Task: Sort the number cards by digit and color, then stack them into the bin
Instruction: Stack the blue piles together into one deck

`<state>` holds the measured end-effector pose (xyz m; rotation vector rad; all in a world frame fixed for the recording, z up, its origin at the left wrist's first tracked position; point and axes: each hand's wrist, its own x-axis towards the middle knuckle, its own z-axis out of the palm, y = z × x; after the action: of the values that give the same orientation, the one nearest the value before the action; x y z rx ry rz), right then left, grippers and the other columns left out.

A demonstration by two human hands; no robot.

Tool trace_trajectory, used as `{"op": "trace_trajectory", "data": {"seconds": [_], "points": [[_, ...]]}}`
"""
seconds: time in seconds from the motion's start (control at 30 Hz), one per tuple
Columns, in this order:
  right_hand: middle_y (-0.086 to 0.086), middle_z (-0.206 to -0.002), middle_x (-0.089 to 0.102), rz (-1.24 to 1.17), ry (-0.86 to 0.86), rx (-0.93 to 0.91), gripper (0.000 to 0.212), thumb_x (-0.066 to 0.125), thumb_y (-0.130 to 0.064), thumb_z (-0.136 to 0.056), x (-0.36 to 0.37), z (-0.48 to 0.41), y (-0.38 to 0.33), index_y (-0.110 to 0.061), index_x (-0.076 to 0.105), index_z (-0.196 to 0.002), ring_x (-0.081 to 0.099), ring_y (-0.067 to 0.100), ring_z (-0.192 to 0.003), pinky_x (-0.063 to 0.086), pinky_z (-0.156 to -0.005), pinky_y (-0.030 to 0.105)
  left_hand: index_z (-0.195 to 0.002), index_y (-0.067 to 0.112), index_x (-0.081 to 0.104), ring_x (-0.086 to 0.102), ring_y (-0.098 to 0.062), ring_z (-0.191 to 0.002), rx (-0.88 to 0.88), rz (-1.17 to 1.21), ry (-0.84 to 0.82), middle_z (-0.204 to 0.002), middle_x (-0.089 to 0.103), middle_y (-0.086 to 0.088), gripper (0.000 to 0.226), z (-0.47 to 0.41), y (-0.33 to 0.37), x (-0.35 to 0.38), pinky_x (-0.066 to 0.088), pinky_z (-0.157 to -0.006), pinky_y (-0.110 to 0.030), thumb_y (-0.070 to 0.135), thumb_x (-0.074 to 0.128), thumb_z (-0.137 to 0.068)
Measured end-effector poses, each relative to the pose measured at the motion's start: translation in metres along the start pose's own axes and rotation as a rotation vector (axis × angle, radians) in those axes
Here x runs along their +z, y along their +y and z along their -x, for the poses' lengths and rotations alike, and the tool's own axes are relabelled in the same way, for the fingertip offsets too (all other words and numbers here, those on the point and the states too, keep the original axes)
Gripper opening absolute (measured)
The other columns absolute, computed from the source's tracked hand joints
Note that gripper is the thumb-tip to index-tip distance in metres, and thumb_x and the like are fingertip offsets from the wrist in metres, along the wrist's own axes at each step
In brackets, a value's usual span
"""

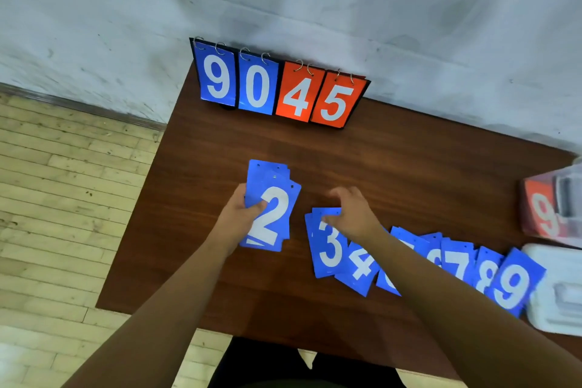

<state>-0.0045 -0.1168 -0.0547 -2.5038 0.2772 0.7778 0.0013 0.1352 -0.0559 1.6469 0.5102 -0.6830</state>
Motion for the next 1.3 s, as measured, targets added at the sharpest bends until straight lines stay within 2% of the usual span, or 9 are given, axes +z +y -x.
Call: {"op": "trace_trajectory", "data": {"seconds": [0.17, 0.37, 0.57, 0.63, 0.73, 0.9, 1.07, 1.17, 1.3], "points": [[0.006, -0.133, 0.038, 0.434, -0.034, -0.107, 0.079, 0.079, -0.029, -0.077, 0.030, 0.007, 0.017, -0.025, 0.034, -0.143, 0.038, 0.028, -0.124, 0.036, -0.103, 0.041, -0.120, 0.026, 0.051, 0.074, -0.017, -0.081, -0.049, -0.065, 0.041, -0.105, 0.070, 0.005, 0.036, 0.001, -0.006, 0.002, 0.060, -0.062, -0.028, 0.035, 0.068, -0.089], [0.006, -0.123, 0.044, 0.516, -0.051, -0.125, 0.046, 0.072, -0.037, -0.082, 0.041, -0.003, 0.014, -0.018, 0.053, -0.120, 0.039, 0.030, -0.118, 0.034, -0.100, 0.042, -0.118, 0.028, 0.050, 0.073, -0.017, -0.081, -0.062, -0.045, 0.105, -0.105, 0.069, 0.005, 0.034, 0.004, -0.013, 0.005, 0.059, -0.062, -0.027, 0.034, 0.068, -0.090], [0.013, -0.151, 0.035, -0.078, -0.145, -0.060, 0.046, 0.048, -0.017, -0.102, -0.007, 0.004, 0.008, -0.004, 0.038, -0.144, 0.031, 0.030, -0.141, 0.027, -0.112, 0.037, -0.124, 0.021, 0.048, 0.068, -0.014, -0.082, -0.020, -0.093, 0.248, -0.113, 0.064, 0.003, 0.033, 0.004, -0.019, 0.007, 0.054, -0.056, -0.022, 0.028, 0.063, -0.095], [0.014, -0.140, 0.049, -0.194, -0.203, -0.070, 0.041, 0.054, -0.017, -0.100, -0.029, 0.009, 0.004, -0.002, 0.048, -0.137, 0.049, 0.024, -0.123, 0.038, -0.102, 0.037, -0.118, 0.020, 0.047, 0.067, -0.014, -0.082, 0.027, -0.183, 0.249, -0.110, 0.063, 0.001, 0.024, 0.003, -0.018, 0.009, 0.050, -0.053, -0.021, 0.026, 0.058, -0.097], [0.004, -0.103, 0.065, -0.263, -0.238, -0.140, 0.018, 0.064, -0.016, -0.093, -0.046, 0.014, -0.003, -0.008, 0.062, -0.110, 0.059, 0.011, -0.084, 0.047, -0.079, 0.032, -0.111, 0.021, 0.049, 0.065, -0.014, -0.076, 0.082, -0.261, 0.114, -0.097, 0.065, 0.001, 0.013, 0.002, -0.006, 0.022, 0.048, -0.053, -0.023, 0.023, 0.052, -0.099], [-0.001, -0.111, 0.061, -0.404, 0.023, -0.034, 0.027, 0.072, -0.015, -0.085, -0.040, 0.015, -0.007, -0.017, 0.056, -0.107, 0.057, 0.012, -0.100, 0.046, -0.077, 0.026, -0.115, 0.031, 0.056, 0.074, -0.019, -0.087, -0.001, 0.048, -0.172, -0.106, 0.073, 0.001, 0.019, 0.011, 0.020, 0.055, 0.060, -0.073, -0.036, 0.035, 0.058, -0.097], [-0.003, -0.107, 0.061, -0.546, 0.139, 0.033, 0.034, 0.073, -0.023, -0.085, -0.037, 0.022, 0.011, -0.018, 0.056, -0.114, 0.058, 0.010, -0.093, 0.047, -0.076, 0.025, -0.118, 0.026, 0.055, 0.072, -0.016, -0.093, 0.099, -0.014, -0.285, -0.111, 0.071, 0.001, 0.029, 0.014, 0.022, 0.081, 0.060, -0.077, -0.034, 0.018, 0.066, -0.093], [0.000, -0.107, 0.061, -0.438, 0.208, 0.153, 0.037, 0.071, -0.029, -0.086, -0.038, 0.030, 0.046, -0.015, 0.057, -0.117, 0.058, 0.014, -0.091, 0.045, -0.076, 0.024, -0.114, 0.028, 0.057, 0.073, -0.022, -0.093, 0.064, 0.054, -0.176, -0.112, 0.072, -0.002, 0.023, 0.011, 0.016, 0.086, 0.060, -0.082, -0.044, 0.020, 0.066, -0.093], [0.010, -0.130, 0.044, 0.000, 0.059, 0.297, 0.060, 0.073, -0.042, -0.082, -0.015, 0.043, 0.099, -0.012, 0.049, -0.128, 0.044, 0.028, -0.122, 0.043, -0.097, 0.037, -0.111, 0.031, 0.056, 0.073, -0.021, -0.091, 0.012, 0.044, -0.116, -0.111, 0.071, 0.000, 0.023, 0.010, 0.008, 0.088, 0.061, -0.078, -0.041, 0.023, 0.067, -0.092]]}}
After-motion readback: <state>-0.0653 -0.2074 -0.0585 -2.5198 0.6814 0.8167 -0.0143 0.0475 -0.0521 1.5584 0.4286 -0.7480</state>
